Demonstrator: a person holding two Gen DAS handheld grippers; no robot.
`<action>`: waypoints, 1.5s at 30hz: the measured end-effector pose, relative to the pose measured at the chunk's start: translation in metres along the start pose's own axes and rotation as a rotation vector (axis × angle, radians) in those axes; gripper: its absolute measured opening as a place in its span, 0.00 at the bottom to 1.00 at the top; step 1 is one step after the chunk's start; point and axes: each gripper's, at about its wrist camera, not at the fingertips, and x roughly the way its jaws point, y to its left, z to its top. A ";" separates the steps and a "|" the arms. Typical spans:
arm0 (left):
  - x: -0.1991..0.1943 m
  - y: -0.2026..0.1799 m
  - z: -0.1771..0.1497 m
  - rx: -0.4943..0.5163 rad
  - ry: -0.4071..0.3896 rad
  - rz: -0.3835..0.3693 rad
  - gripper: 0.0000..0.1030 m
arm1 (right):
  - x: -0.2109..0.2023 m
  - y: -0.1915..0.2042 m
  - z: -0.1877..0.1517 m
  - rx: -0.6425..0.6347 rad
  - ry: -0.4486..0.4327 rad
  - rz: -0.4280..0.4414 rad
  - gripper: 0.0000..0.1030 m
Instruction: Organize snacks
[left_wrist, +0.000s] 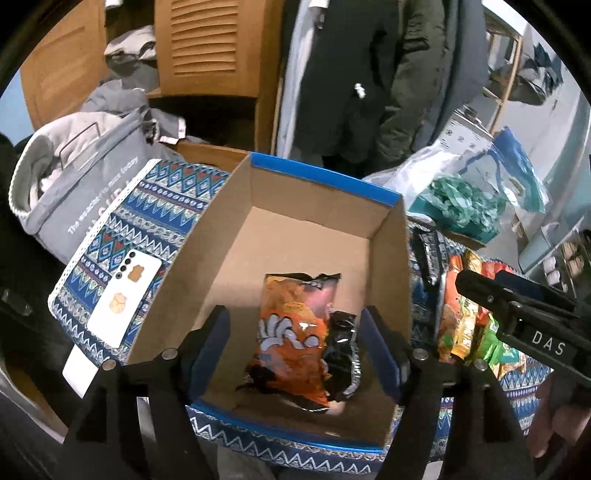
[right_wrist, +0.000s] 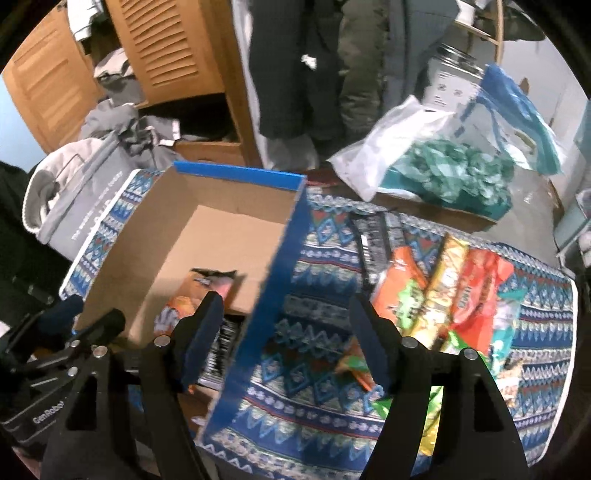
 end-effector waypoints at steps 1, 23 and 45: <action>0.000 -0.004 0.000 0.007 0.001 -0.004 0.72 | -0.001 -0.004 -0.001 0.006 -0.002 -0.007 0.73; 0.000 -0.094 -0.005 0.151 0.029 -0.076 0.79 | -0.035 -0.116 -0.039 0.142 -0.022 -0.145 0.73; 0.040 -0.176 -0.009 0.242 0.116 -0.095 0.79 | -0.040 -0.228 -0.084 0.292 0.035 -0.264 0.73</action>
